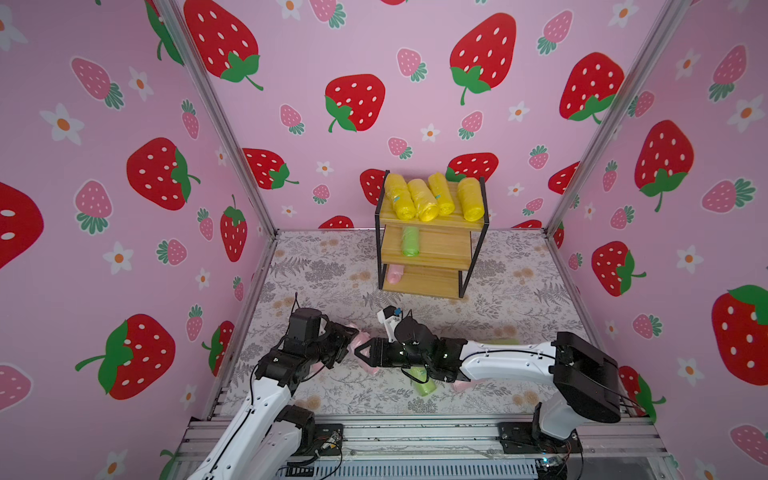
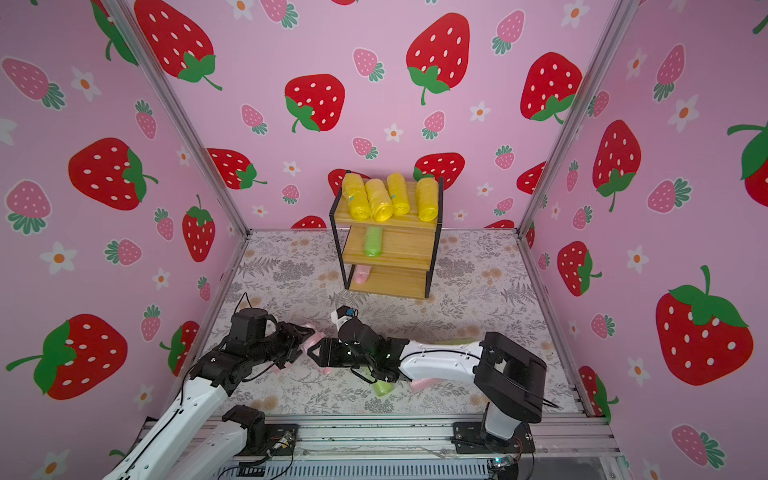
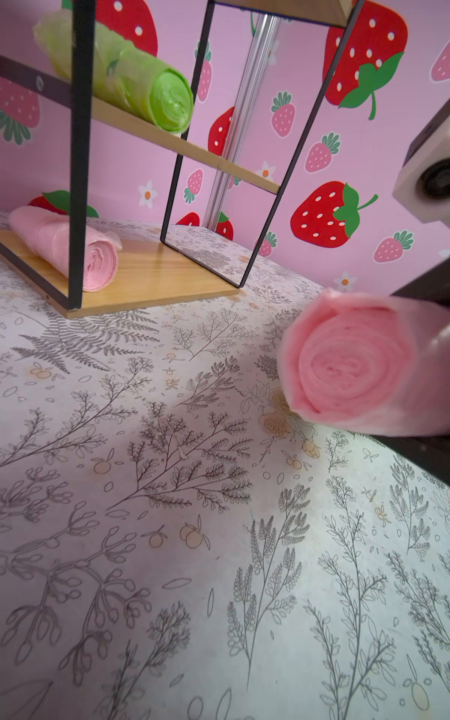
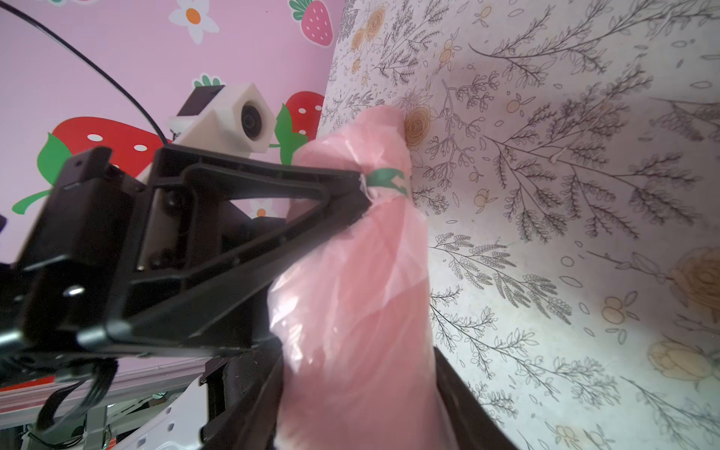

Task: Sort the rolls of trash bags by color and place them on the shelf
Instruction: Pick up the roll of trash bags from the center of the board.

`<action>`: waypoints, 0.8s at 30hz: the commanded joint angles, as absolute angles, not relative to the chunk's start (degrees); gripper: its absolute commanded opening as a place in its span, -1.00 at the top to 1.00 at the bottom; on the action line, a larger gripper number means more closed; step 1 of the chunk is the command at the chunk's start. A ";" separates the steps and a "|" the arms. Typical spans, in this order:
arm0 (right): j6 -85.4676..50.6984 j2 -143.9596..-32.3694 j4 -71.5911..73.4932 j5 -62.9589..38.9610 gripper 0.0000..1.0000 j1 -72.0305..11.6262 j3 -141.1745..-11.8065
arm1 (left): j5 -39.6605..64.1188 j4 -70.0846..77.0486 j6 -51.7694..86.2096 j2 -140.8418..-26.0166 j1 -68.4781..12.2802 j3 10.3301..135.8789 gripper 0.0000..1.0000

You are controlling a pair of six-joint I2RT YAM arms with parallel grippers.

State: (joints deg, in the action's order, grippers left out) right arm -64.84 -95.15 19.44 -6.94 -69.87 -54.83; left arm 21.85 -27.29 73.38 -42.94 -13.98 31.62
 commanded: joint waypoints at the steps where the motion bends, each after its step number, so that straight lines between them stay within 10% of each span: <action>1: -67.31 -96.09 24.81 -8.96 -0.13 -70.31 -54.14 | 22.95 -26.48 73.81 -41.92 -14.23 32.01 1.00; 8: -69.80 -98.85 26.82 -10.61 -0.39 -70.63 -53.96 | 21.44 -29.50 73.15 -39.70 -14.24 33.31 1.00; 18: -69.92 -98.27 26.92 -7.56 0.45 -71.00 -53.23 | 22.59 -27.20 74.00 -38.83 -14.19 30.79 1.00; 24: -70.19 -95.90 26.68 -4.73 0.73 -69.89 -50.23 | 21.86 -28.74 73.01 -38.90 -14.24 31.39 -0.18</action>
